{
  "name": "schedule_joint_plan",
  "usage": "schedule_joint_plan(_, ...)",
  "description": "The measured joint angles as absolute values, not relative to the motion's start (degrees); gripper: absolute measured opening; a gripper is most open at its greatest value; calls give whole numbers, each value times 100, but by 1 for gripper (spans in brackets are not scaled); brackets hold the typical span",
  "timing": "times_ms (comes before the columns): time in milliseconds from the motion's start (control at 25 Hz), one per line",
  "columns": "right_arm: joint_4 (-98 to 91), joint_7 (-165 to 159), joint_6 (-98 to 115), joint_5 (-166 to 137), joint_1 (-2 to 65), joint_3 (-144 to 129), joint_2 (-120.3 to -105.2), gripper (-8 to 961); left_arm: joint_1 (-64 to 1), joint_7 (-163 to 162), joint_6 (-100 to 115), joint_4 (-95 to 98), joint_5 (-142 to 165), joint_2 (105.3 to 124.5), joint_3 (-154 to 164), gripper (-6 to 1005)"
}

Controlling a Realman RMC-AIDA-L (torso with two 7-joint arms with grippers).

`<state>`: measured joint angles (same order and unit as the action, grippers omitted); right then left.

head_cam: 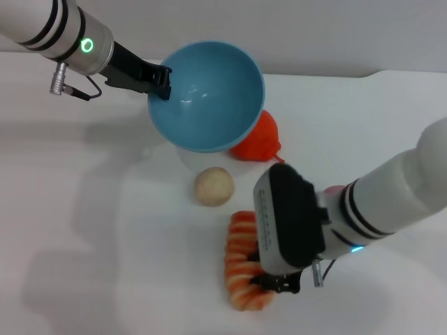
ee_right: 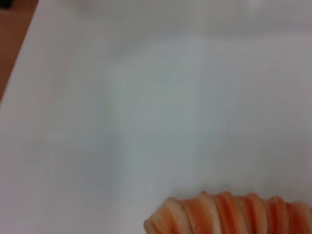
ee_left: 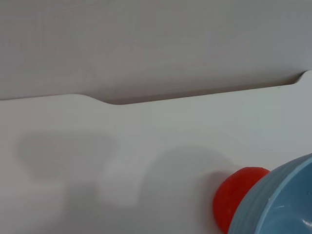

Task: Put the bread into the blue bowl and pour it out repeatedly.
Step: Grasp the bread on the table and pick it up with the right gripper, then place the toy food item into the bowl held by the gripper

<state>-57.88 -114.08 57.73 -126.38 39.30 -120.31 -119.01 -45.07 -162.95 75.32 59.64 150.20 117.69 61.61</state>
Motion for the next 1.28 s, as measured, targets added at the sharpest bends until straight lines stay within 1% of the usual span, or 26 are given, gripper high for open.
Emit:
schedule_joint_plan(200, -5984, -11274, 6772, -12178, 3748, -10586, -11866, 290, -4573, -16289, 7523, 5834, 15020, 11766, 6174, 13)
schedule_joint_plan(320, -6035, -11157, 7209, -11986, 3667, -10068, -11859, 275, -4579, -16288, 7519, 5827, 15020, 11766, 6198, 12)
schedule_joint_plan(520, -6386, -11014, 8156, -11641, 3327, -8908, -11857, 250, -4645, -16286, 7499, 5804, 15020, 11774, 6263, 12)
schedule_joint_plan(880, -7168, -10892, 9791, -10416, 2786, -7091, -11847, 187, -5084, -16278, 7400, 5182, 15036, 11777, 6657, 12)
schedule_joint_plan(1080, -7211, -10883, 10137, -9736, 2676, -6443, -11847, 149, -5180, -16299, 7316, 5134, 15030, 11786, 6940, 13)
schedule_joint_plan(1280, -6747, -10757, 9865, -9400, 2588, -5957, -11865, 125, -5245, -16336, 7317, 5119, 14967, 11819, 7070, 13)
